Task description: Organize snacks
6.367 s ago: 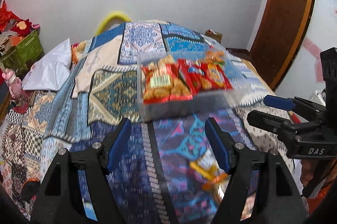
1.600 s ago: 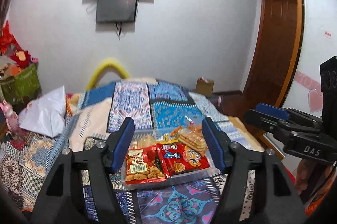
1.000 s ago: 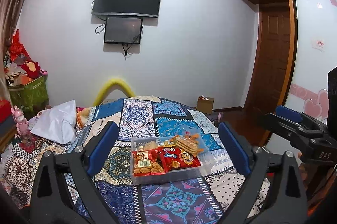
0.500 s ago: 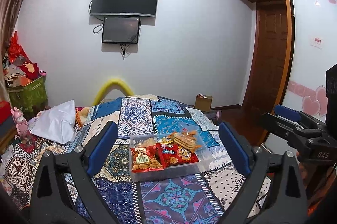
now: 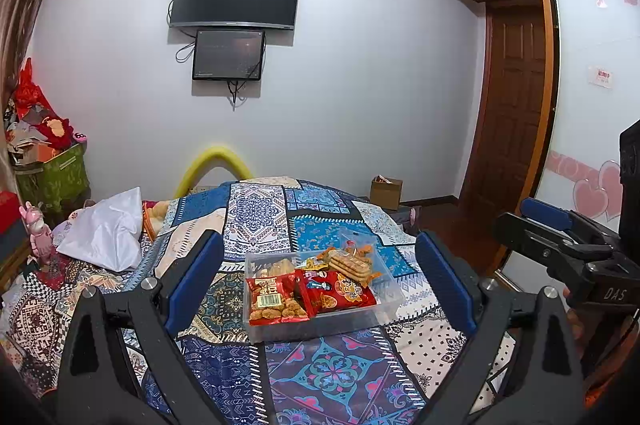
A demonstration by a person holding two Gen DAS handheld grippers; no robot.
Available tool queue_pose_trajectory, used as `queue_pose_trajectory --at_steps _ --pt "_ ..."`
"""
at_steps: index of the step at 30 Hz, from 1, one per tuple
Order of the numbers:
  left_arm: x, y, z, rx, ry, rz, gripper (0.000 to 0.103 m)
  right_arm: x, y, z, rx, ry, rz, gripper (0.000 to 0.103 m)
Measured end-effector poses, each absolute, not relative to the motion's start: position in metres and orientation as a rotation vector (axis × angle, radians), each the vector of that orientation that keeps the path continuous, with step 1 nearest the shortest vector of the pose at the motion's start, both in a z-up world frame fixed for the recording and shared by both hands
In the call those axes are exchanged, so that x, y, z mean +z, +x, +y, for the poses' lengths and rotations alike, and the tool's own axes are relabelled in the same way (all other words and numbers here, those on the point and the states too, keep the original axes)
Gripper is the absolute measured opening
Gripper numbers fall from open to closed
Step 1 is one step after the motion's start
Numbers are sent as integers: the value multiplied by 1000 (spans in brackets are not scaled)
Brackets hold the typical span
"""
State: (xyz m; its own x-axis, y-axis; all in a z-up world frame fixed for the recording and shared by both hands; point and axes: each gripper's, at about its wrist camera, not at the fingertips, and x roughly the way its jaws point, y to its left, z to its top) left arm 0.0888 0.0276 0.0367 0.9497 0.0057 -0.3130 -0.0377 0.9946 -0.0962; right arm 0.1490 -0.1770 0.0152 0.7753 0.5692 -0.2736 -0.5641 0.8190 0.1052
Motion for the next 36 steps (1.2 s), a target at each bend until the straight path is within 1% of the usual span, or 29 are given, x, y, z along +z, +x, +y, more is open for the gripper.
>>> queue_pose_trajectory --at_steps 36 --pt "28 94 29 12 -103 342 97 13 150 -179 596 12 323 103"
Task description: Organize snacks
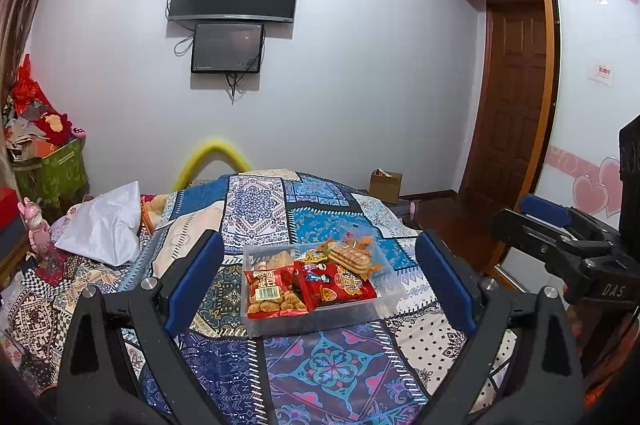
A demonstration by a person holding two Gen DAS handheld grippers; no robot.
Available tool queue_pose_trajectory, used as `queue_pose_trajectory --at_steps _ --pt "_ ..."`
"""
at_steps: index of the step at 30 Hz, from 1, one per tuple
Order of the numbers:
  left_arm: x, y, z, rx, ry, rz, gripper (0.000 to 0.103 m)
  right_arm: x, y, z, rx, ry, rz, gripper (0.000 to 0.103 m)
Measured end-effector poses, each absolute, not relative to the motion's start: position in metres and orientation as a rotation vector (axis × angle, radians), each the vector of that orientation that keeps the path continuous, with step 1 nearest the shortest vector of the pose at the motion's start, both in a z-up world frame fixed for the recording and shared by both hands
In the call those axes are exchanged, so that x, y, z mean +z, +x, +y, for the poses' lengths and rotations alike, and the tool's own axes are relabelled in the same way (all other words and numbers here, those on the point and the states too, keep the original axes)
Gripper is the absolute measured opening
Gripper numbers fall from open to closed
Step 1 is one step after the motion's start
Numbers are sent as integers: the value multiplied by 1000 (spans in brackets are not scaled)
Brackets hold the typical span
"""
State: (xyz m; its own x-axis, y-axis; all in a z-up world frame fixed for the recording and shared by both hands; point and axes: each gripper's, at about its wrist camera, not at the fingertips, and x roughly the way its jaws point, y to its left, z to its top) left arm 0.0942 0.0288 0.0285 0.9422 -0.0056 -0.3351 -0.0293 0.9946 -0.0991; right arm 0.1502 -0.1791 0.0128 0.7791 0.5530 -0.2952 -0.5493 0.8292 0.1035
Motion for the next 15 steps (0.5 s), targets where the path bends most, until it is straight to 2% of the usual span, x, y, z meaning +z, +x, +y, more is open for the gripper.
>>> queue_pose_trajectory --at_steps 11,15 --pt "27 92 27 9 -94 341 98 13 150 -179 591 6 322 103" --pt "27 93 26 13 -91 341 101 13 149 -180 587 4 323 103"
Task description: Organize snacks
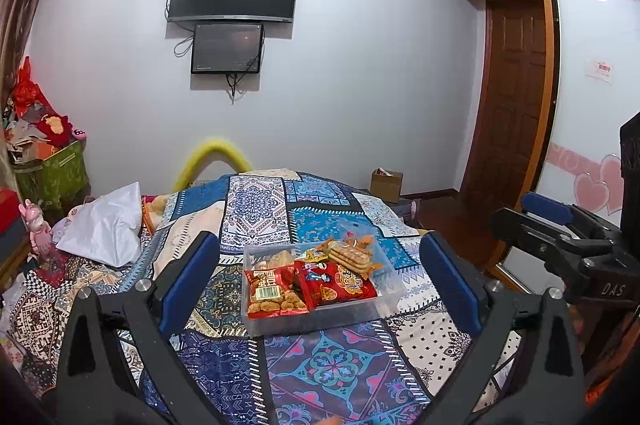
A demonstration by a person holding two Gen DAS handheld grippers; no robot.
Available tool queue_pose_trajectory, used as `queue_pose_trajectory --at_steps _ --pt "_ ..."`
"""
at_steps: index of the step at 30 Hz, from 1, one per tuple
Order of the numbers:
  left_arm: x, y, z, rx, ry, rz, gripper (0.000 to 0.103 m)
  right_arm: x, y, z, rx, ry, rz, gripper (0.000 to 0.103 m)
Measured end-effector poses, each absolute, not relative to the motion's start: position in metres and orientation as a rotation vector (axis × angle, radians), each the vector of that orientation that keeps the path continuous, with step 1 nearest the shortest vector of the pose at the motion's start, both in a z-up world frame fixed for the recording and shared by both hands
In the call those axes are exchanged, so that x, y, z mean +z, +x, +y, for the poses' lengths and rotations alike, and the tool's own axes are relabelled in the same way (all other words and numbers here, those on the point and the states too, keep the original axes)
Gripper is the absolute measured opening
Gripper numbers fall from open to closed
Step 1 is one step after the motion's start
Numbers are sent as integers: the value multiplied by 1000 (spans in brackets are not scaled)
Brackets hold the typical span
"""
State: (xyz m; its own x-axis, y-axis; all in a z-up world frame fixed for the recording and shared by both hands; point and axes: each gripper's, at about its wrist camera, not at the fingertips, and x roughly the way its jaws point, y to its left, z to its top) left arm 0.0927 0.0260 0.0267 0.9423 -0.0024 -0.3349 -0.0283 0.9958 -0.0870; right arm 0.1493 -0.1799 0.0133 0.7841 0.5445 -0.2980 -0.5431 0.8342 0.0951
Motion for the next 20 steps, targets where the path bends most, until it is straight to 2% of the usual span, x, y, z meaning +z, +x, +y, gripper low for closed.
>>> queue_pose_trajectory --at_steps 20 --pt "25 92 22 17 -85 335 102 12 149 -179 585 -3 329 103"
